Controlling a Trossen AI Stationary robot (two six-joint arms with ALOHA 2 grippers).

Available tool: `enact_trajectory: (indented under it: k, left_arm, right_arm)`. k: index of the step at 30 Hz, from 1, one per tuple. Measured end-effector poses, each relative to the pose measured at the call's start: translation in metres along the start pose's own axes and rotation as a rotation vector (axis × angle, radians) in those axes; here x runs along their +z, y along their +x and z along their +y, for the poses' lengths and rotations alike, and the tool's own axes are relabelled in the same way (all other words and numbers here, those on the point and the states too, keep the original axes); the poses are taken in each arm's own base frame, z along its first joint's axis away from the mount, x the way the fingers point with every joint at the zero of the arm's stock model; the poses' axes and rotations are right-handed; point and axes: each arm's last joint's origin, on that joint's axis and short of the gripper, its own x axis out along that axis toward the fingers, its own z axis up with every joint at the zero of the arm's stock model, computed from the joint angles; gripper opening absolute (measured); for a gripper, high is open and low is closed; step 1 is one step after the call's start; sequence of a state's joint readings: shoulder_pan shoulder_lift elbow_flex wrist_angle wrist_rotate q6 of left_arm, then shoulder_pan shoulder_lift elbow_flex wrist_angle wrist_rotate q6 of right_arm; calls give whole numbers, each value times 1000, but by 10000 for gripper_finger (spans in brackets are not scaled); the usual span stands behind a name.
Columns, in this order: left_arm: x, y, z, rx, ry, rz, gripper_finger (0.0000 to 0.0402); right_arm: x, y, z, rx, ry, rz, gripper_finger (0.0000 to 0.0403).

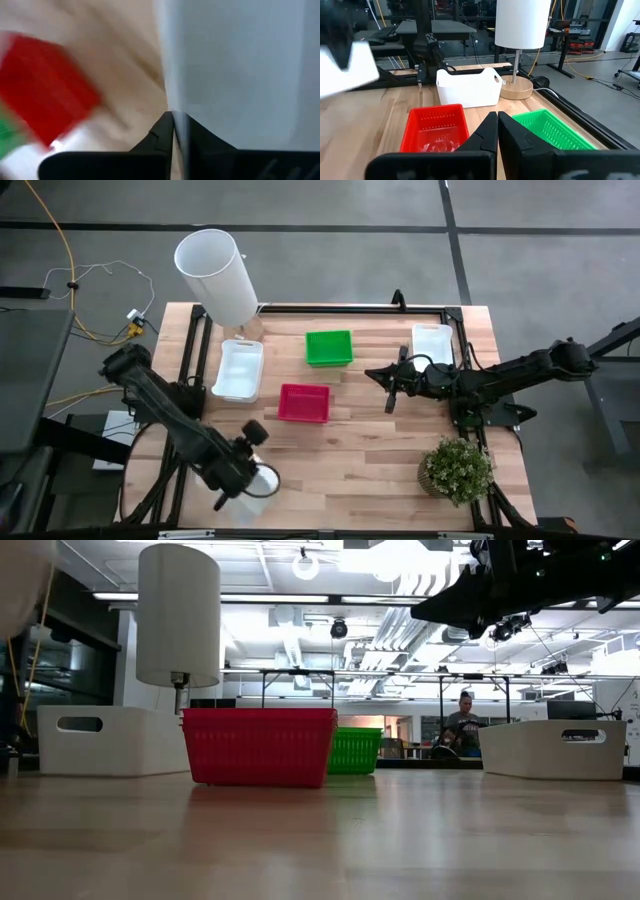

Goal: Stack baskets by color
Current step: Stack the bottom left white bin on the left white bin

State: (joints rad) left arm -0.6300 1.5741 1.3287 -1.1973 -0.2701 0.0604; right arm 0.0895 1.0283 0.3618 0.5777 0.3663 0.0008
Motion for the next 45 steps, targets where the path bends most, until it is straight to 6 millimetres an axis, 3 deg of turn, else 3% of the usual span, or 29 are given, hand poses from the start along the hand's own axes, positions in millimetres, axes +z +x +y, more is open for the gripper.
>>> enact_trajectory:
  k: [5,8,12,17,21,25,29,36,39,42,45]
  left_arm:
    - [-21,-64,25,219,-155,-227,0]
    - [-42,-88,41,384,-272,-312,0]
    - [-64,-102,67,514,-429,-353,0]
    - [-82,-106,98,604,-606,-350,0]
    - [-97,-104,114,675,-736,-314,0]
    - [-115,-91,110,747,-859,-368,0]
    - [-131,-63,97,782,-993,-460,0]
    - [-157,-7,74,934,-1418,-552,0]
    - [-166,12,66,967,-1525,-568,0]
    - [-175,17,61,970,-1576,-520,0]
    - [-185,6,59,925,-1678,-472,0]
  right_arm:
    - [1,0,0,3,3,-9,0]
    - [5,0,0,3,17,-46,0]
    - [15,-3,1,11,48,-135,0]
    - [30,-10,0,9,54,-216,0]
    - [35,-13,-1,8,49,-237,0]
    - [32,-14,-2,5,35,-200,1]
    - [28,-13,-2,6,29,-167,1]
    - [26,-13,-1,7,28,-142,1]
    - [25,-13,-1,7,25,-135,1]
    - [24,-13,-1,7,23,-129,1]
    - [22,-12,-1,8,15,-111,1]
